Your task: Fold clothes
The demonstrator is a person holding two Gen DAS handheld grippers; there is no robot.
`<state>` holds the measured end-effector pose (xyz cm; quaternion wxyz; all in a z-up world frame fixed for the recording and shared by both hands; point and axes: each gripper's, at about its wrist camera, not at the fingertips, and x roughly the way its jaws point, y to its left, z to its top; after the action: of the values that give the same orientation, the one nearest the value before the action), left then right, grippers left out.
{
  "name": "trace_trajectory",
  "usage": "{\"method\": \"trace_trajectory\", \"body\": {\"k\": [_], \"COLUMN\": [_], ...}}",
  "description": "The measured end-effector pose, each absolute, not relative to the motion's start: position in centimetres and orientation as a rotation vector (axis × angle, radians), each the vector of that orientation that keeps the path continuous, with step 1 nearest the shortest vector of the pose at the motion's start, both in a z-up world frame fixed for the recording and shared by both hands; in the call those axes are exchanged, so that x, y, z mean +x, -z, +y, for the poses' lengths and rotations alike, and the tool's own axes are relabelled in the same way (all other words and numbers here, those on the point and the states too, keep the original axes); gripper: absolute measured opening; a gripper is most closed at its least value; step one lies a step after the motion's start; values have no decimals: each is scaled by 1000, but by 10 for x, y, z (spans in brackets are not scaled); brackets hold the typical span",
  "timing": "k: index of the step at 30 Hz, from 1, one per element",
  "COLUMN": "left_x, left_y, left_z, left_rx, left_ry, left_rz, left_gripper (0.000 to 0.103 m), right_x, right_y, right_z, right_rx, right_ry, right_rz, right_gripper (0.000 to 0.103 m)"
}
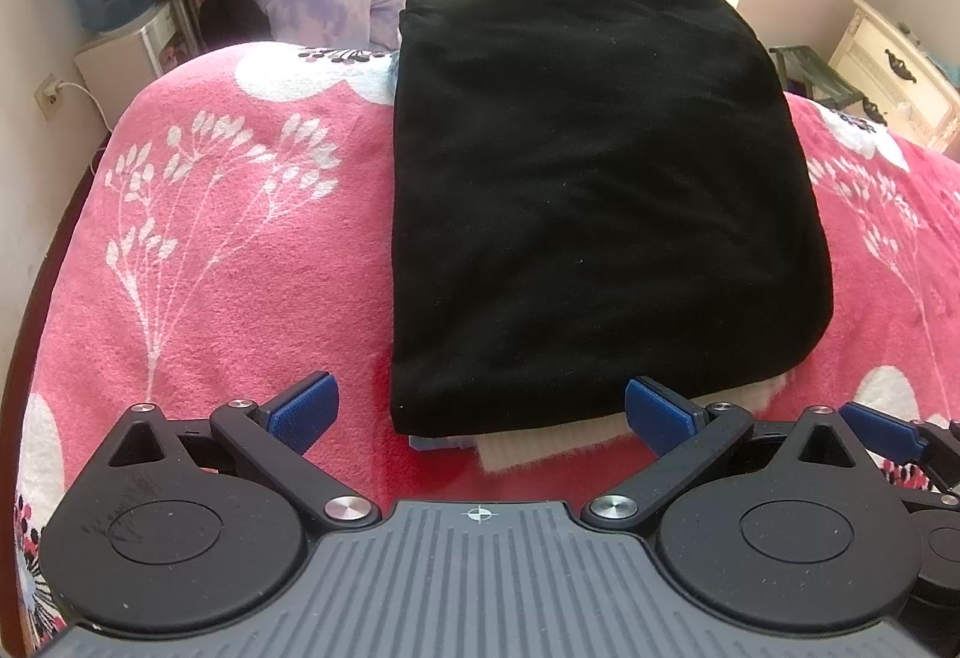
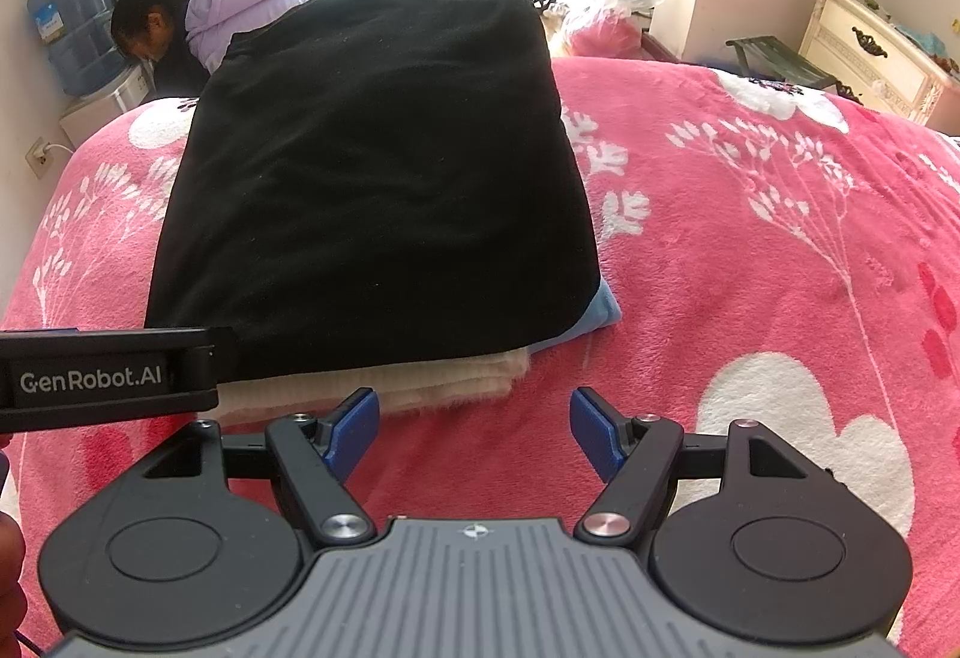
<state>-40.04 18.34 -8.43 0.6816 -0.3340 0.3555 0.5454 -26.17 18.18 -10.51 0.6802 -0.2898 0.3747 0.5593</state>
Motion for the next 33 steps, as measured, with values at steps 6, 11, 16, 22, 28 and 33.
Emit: {"method": "trace_trajectory", "body": {"k": [6,11,16,22,28,33], "left_x": [-400,-401,-401,-401,-401,-401], "left_y": [85,85,85,86,85,85], "left_z": [183,184,184,185,185,186], "left_rx": [-752,-756,-758,-759,-757,-760], "left_ry": [-1224,-1228,-1227,-1230,-1229,-1230], "left_rz": [799,801,803,803,804,805], "left_gripper": [103,103,103,103,103,103], "right_x": [-262,-262,-262,-263,-263,-263], "right_y": [105,106,105,105,105,105], "right_z": [182,182,182,182,181,181], "right_rx": [-651,-649,-652,-653,-653,-655], "right_ry": [-1257,-1258,-1259,-1257,-1257,-1257], "right_rz": [840,841,840,840,838,838], "right_gripper": [73,74,74,74,74,74]}}
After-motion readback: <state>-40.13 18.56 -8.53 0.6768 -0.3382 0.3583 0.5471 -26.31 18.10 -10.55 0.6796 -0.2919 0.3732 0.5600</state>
